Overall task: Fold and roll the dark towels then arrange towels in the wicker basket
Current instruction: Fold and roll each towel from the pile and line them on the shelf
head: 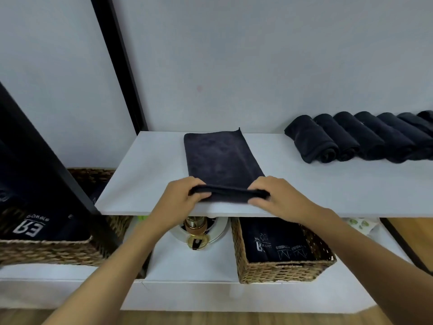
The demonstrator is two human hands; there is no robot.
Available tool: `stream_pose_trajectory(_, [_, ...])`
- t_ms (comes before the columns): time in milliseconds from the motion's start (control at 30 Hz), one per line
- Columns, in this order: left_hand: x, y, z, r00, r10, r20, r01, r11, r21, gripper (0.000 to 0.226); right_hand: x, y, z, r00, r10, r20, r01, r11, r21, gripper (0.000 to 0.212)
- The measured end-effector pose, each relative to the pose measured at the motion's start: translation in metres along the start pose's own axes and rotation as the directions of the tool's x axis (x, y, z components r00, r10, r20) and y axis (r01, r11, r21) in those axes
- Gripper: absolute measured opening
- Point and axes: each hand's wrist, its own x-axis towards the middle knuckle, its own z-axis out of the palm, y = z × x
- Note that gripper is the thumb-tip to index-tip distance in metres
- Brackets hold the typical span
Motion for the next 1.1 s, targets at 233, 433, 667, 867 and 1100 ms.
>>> stream_pose_trajectory(233, [0.034, -0.009, -0.009, 0.936, -0.351, 0.018, 0.337, 0.882, -0.328, 0.006, 0.038, 0.009, -0.027, 0.959, 0.245, 0.142, -0.282, 0.864, 0.417, 0.015])
stream_pose_trajectory(433, [0.041, -0.006, 0.001, 0.898, -0.428, -0.102, 0.411, 0.899, -0.152, 0.021, 0.037, 0.03, -0.012, 0.988, 0.095, -0.124, -0.095, 0.995, 0.007, 0.029])
stream_pose_trajectory(667, [0.027, -0.005, 0.01, 0.964, -0.153, -0.217, 0.192, 0.967, 0.167, 0.002, 0.025, 0.027, -0.001, 0.964, -0.259, -0.064, 0.223, 0.915, -0.336, 0.042])
stream_pose_trajectory(867, [0.014, -0.022, 0.003, 0.97, 0.227, -0.088, -0.146, 0.834, 0.532, 0.042, 0.04, 0.027, -0.006, 0.972, -0.235, -0.002, 0.226, 0.937, -0.267, 0.018])
stream_pose_trajectory(1100, [0.021, -0.025, -0.004, 0.95, 0.312, 0.03, -0.272, 0.775, 0.57, 0.035, 0.064, 0.021, -0.027, 0.972, 0.053, 0.231, -0.083, 0.989, 0.121, 0.005])
